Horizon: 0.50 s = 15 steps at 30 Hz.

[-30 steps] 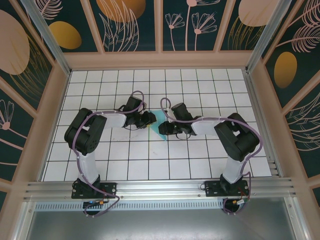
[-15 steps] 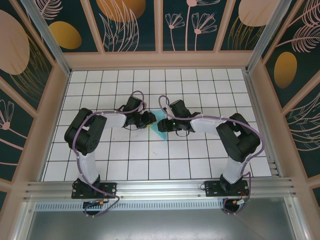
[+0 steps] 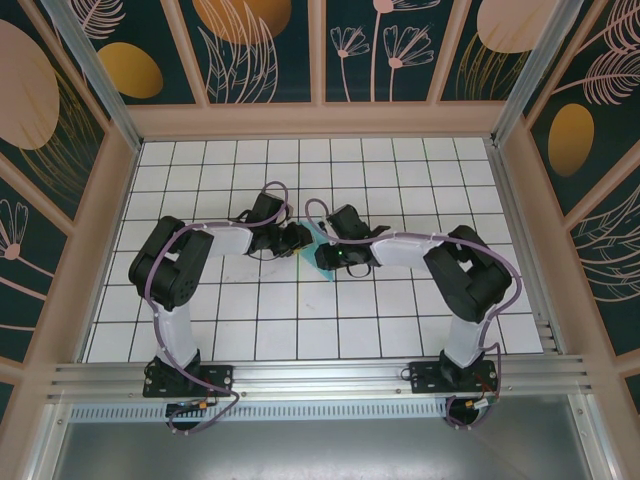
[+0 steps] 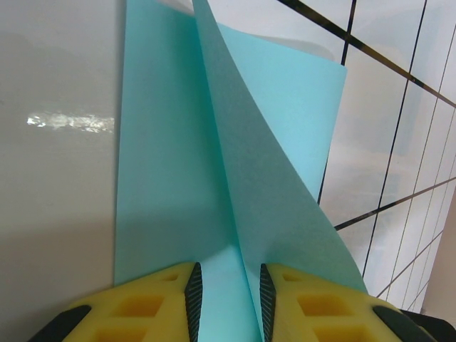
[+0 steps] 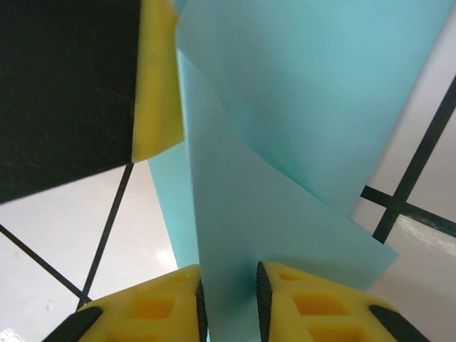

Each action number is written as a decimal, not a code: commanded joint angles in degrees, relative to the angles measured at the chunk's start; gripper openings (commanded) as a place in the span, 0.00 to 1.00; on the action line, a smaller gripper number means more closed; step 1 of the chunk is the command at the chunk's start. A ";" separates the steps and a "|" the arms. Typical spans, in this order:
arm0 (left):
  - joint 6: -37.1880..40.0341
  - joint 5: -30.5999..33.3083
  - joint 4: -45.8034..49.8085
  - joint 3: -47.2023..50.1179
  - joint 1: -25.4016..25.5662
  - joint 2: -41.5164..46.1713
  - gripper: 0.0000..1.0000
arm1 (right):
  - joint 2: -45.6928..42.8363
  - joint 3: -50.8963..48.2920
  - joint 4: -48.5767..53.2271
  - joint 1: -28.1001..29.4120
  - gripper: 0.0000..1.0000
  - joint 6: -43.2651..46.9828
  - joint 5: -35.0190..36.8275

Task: Fold a paper plane with a square sheet of paper (fold left side to right side)
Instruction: Fourth fold the wing at the center of the table.

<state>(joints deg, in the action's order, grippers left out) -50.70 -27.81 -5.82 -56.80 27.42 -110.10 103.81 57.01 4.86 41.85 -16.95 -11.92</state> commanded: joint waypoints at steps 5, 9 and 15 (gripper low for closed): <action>1.13 1.43 0.51 0.10 0.27 -0.27 0.34 | -1.76 -2.74 -4.34 -2.26 0.10 -2.33 -7.49; 0.99 1.60 0.11 0.76 0.24 1.11 0.36 | -2.83 -4.85 -6.63 -3.19 0.08 -2.91 -10.57; 0.99 1.36 0.15 0.72 0.23 1.00 0.36 | -3.04 -6.06 -7.35 -3.54 0.08 -3.14 -11.69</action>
<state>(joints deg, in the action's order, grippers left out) -50.68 -27.83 -6.20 -56.80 27.46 -109.86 102.52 52.34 -1.58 38.59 -19.07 -21.10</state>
